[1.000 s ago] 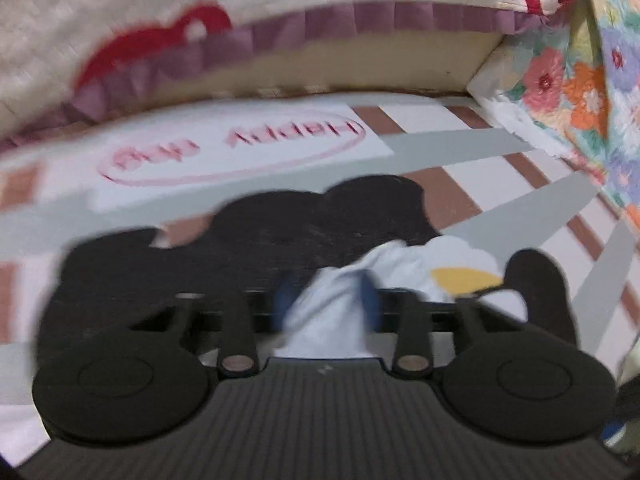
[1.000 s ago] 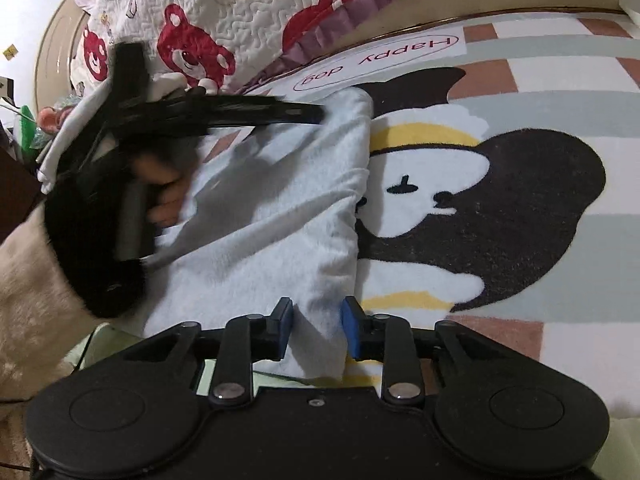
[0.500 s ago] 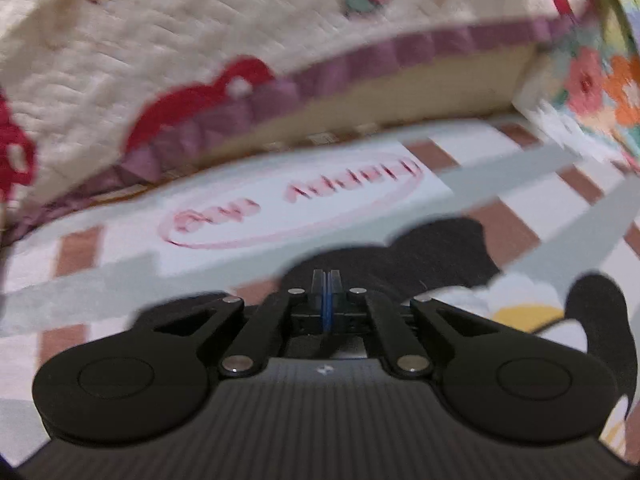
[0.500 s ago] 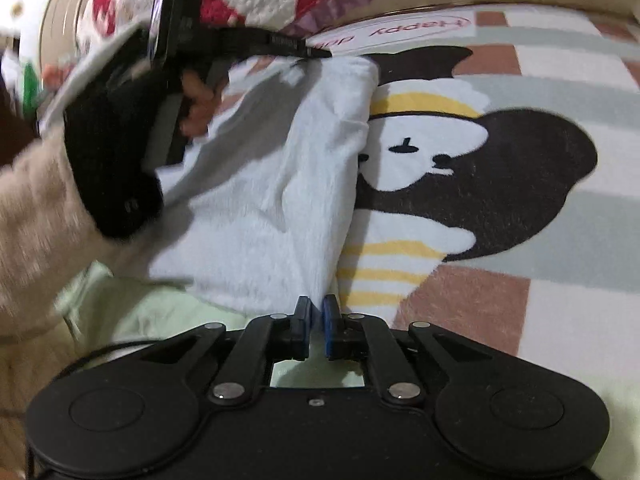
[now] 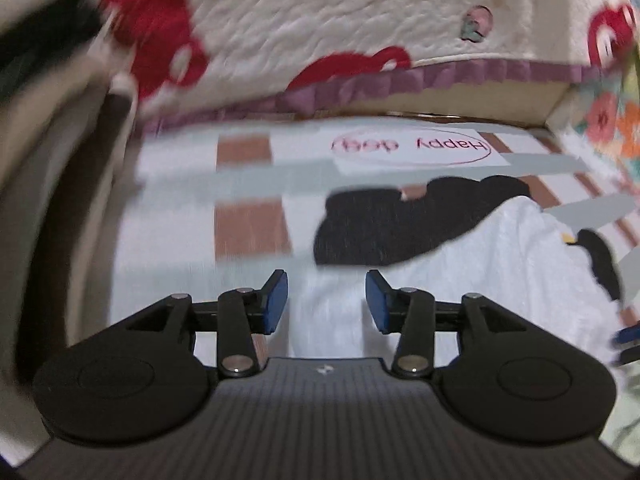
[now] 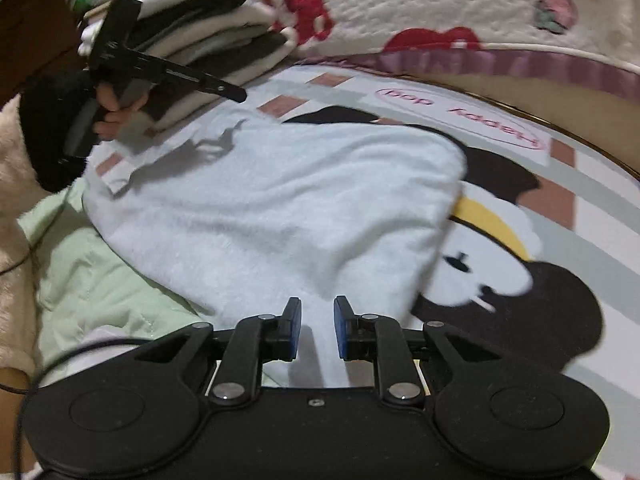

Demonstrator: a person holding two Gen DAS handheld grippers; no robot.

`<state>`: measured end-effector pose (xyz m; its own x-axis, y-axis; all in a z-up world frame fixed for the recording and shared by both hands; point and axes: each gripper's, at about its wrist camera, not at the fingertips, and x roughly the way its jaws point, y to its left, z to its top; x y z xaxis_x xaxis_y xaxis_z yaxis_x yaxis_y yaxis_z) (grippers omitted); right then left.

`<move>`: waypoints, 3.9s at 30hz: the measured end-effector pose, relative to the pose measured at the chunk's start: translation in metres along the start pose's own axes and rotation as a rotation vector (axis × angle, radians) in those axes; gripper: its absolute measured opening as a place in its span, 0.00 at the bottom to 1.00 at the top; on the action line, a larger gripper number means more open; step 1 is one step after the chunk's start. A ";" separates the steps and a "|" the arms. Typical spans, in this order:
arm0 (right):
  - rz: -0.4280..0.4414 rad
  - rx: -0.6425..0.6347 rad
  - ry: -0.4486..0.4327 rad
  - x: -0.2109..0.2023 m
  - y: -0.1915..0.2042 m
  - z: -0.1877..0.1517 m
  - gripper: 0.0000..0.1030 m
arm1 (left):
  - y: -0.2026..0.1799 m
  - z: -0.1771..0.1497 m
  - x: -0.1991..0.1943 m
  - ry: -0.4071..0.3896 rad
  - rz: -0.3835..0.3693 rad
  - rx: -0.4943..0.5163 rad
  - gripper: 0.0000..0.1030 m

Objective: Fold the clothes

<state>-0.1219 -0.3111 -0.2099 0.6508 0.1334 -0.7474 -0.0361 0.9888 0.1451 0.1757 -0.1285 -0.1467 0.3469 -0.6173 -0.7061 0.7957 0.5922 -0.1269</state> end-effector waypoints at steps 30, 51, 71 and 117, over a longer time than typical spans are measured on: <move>0.112 0.065 0.010 0.035 0.033 0.045 0.34 | 0.024 -0.012 0.016 -0.050 0.115 -0.036 0.01; -0.006 0.432 -0.150 0.023 -0.100 0.071 0.54 | 0.034 -0.042 0.021 0.174 -0.051 -0.193 0.62; 0.150 0.347 -0.360 0.049 -0.131 0.111 0.10 | 0.003 0.017 -0.006 -0.218 0.046 -0.045 0.13; 0.092 0.806 -0.361 -0.006 -0.133 -0.043 0.09 | -0.046 -0.082 -0.059 0.099 -0.001 -0.165 0.30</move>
<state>-0.1533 -0.4403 -0.2522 0.8762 0.0457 -0.4797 0.3561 0.6092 0.7086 0.0775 -0.0769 -0.1561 0.2896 -0.5687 -0.7698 0.7008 0.6738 -0.2341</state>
